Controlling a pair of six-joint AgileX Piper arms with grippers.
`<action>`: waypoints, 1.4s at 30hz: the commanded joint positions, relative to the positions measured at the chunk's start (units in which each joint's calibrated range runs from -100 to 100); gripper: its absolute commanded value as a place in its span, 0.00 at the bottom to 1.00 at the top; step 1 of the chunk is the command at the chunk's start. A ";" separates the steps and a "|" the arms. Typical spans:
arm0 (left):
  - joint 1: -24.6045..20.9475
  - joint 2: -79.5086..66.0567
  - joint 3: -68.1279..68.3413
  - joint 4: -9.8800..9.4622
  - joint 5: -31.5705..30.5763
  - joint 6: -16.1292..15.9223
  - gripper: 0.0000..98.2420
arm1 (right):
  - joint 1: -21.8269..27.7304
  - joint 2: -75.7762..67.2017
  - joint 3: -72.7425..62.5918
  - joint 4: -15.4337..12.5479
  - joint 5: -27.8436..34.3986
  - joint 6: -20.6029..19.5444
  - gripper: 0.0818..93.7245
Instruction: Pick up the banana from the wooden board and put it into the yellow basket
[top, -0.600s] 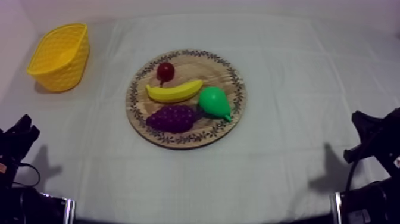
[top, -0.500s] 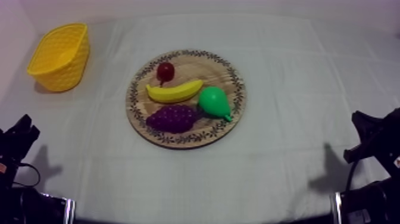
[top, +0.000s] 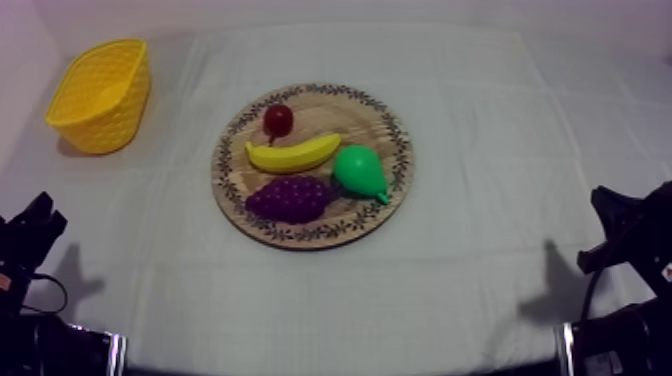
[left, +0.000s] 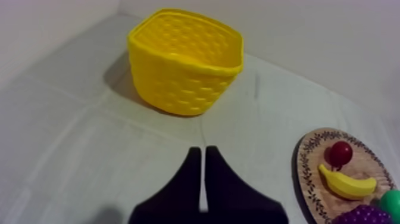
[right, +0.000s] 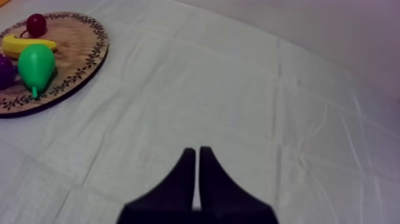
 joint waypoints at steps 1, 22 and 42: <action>0.02 -0.04 -1.03 -0.04 3.50 -0.53 0.03 | -0.02 -0.01 0.04 0.00 -0.01 0.00 0.00; 4.82 35.23 -23.04 4.06 5.24 1.45 0.01 | -0.02 -0.01 0.04 0.00 -0.01 0.01 0.00; 8.45 81.39 -68.95 -4.48 38.89 10.68 0.00 | -0.02 -0.01 0.04 0.00 -0.01 0.03 0.00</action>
